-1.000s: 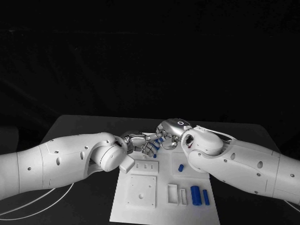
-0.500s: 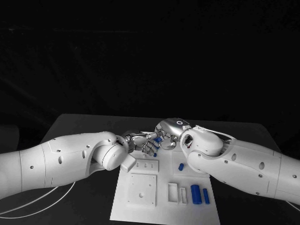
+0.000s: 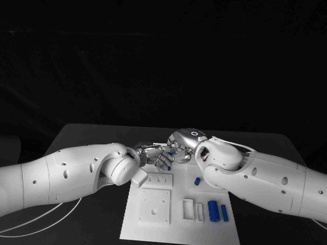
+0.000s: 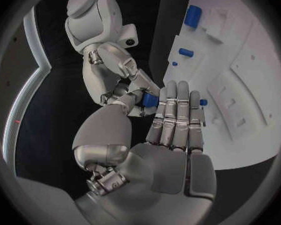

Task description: Assemble the parts on the task board

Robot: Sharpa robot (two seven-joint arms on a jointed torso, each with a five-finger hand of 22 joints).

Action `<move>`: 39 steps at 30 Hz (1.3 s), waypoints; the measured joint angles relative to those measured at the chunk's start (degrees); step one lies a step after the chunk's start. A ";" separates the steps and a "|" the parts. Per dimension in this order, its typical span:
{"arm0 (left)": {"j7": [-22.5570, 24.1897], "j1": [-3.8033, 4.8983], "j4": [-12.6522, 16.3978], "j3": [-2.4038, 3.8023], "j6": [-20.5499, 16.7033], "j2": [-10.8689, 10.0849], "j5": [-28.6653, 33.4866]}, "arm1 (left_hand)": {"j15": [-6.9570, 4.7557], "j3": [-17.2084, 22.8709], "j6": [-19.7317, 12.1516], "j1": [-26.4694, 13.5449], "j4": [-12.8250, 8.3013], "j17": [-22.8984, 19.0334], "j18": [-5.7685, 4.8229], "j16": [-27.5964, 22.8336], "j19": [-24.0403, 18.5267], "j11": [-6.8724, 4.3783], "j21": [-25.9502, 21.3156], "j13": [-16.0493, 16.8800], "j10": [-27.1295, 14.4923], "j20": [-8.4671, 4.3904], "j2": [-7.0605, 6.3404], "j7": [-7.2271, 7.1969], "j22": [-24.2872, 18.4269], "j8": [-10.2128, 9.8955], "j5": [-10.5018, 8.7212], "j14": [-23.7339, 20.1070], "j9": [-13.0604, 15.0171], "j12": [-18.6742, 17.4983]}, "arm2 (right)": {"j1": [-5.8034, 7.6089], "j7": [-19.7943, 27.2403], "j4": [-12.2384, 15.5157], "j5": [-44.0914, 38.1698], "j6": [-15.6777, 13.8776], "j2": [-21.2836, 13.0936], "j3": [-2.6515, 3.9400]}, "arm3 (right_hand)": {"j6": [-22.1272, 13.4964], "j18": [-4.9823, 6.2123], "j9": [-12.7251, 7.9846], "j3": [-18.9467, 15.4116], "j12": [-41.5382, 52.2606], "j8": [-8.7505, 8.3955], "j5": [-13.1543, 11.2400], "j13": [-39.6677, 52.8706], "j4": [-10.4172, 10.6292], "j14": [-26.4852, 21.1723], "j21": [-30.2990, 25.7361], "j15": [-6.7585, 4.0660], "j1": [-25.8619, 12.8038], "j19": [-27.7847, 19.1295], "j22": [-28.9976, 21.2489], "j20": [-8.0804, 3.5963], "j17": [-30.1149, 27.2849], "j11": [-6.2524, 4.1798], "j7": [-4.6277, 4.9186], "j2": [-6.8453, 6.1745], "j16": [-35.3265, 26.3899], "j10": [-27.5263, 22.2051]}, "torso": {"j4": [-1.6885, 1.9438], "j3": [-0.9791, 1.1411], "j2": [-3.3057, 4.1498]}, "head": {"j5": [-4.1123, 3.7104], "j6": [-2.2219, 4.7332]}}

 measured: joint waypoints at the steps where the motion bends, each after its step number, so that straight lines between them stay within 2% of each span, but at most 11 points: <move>1: 0.00 0.00 0.00 0.00 0.05 -0.03 -0.03 | 0.00 0.32 0.02 -0.48 -0.54 -0.06 0.00 0.00 0.00 0.00 0.00 -0.06 0.00 0.00 0.20 -0.02 0.00 -0.11 -0.10 0.00 0.00 0.00 | 0.00 -0.02 0.03 -0.03 0.01 0.01 -0.01 | 0.00 0.01 0.00 0.00 0.00 0.00 0.00 0.00 0.00 0.00 0.00 0.00 0.00 0.00 0.00 0.00 0.00 0.00 0.00 0.00 0.00 0.00 | 0.00 0.00 -0.01 | -0.02 -0.01; 6: 0.00 -0.02 0.01 -0.02 0.28 -0.07 -0.19 | 0.00 2.64 0.41 -4.06 -4.55 -0.56 0.00 0.27 0.00 0.00 0.00 -0.56 0.00 0.00 1.63 0.01 0.11 -0.65 -0.37 0.00 0.00 0.40 | -0.04 -0.18 0.20 -0.14 0.09 -0.01 -0.07 | -0.01 0.02 0.00 0.06 0.00 0.00 0.00 -0.04 -0.06 0.00 0.00 0.00 0.00 0.00 0.00 0.00 0.00 0.00 0.01 0.00 0.00 0.00 | 0.00 0.00 -0.01 | -0.04 -0.01; 11: 0.00 -0.04 0.01 -0.06 0.43 -0.05 -0.24 | 0.00 4.87 0.41 -7.29 -6.93 -0.97 0.01 0.49 0.00 0.00 0.00 -0.93 0.00 0.00 2.15 0.01 0.31 -1.00 -0.58 0.00 0.13 0.40 | -0.07 -0.38 0.35 -0.24 0.18 -0.03 -0.11 | -0.03 0.03 0.00 0.06 0.00 0.00 0.01 -0.05 -0.06 0.00 0.00 0.01 0.00 0.00 0.00 0.00 0.00 0.00 0.02 0.00 0.00 0.00 | 0.00 0.00 -0.01 | -0.04 -0.02; 23: 0.01 -0.12 -0.06 -0.11 0.59 0.04 -0.07 | 0.20 6.10 0.41 -10.24 -8.14 -1.40 0.01 0.71 0.00 0.30 0.00 -1.42 -0.30 0.00 1.68 0.02 0.50 -1.70 -1.48 -0.20 0.19 0.40 | -0.06 -0.93 0.45 -0.56 0.48 0.04 -0.26 | -0.05 0.05 0.00 0.06 0.00 0.00 0.01 -0.04 -0.07 0.00 0.00 0.01 0.03 0.00 0.00 0.01 0.00 0.00 0.05 -0.46 0.00 0.00 | 0.01 -0.02 0.02 | 0.03 -0.19; 26: 0.01 -0.14 -0.07 -0.12 0.59 0.03 -0.05 | 0.03 6.32 0.41 -10.56 -8.36 -1.45 0.01 0.71 0.00 0.51 0.00 -1.50 -0.51 0.00 1.99 0.02 0.50 -1.70 -1.48 -0.42 0.19 0.40 | -0.06 -0.98 0.47 -0.61 0.53 0.07 -0.32 | -0.07 0.05 0.00 0.06 0.00 0.00 0.01 -0.04 -0.07 0.00 0.00 0.01 -0.03 0.00 0.00 0.01 0.00 0.00 0.07 -0.40 0.00 0.00 | 0.02 -0.02 0.02 | -0.01 -0.23; 30: 0.02 -0.15 -0.07 -0.12 0.62 0.02 0.04 | 0.20 6.82 0.31 -11.61 -8.87 -1.59 0.01 0.70 -0.03 0.51 0.00 -1.65 -0.51 0.04 3.04 0.12 0.59 -1.98 -1.48 -0.59 0.20 0.40 | -0.06 -1.03 0.51 -0.66 0.58 0.07 -0.35 | -0.12 0.05 0.00 0.07 0.00 0.00 0.01 -0.04 -0.07 0.00 0.00 0.02 -0.16 -0.01 0.00 0.01 0.00 0.00 0.12 -0.27 0.00 0.00 | 0.02 -0.02 0.02 | -0.03 -0.26; 39: -0.02 -0.19 -0.12 -0.16 0.71 0.08 0.18 | 0.40 7.18 0.20 -12.26 -9.22 -1.71 0.01 0.70 -0.20 0.51 0.00 -1.78 -0.51 0.21 2.97 0.23 0.65 -1.98 -1.47 -0.80 0.30 0.40 | -0.06 -1.27 0.51 -0.77 0.79 0.18 -0.43 | -0.02 0.06 0.00 0.14 0.00 0.00 0.06 -0.08 -0.14 0.00 0.00 0.03 -0.16 -0.01 0.00 0.01 -0.01 0.00 0.02 -0.27 0.00 0.00 | 0.02 -0.02 0.01 | 0.00 -0.26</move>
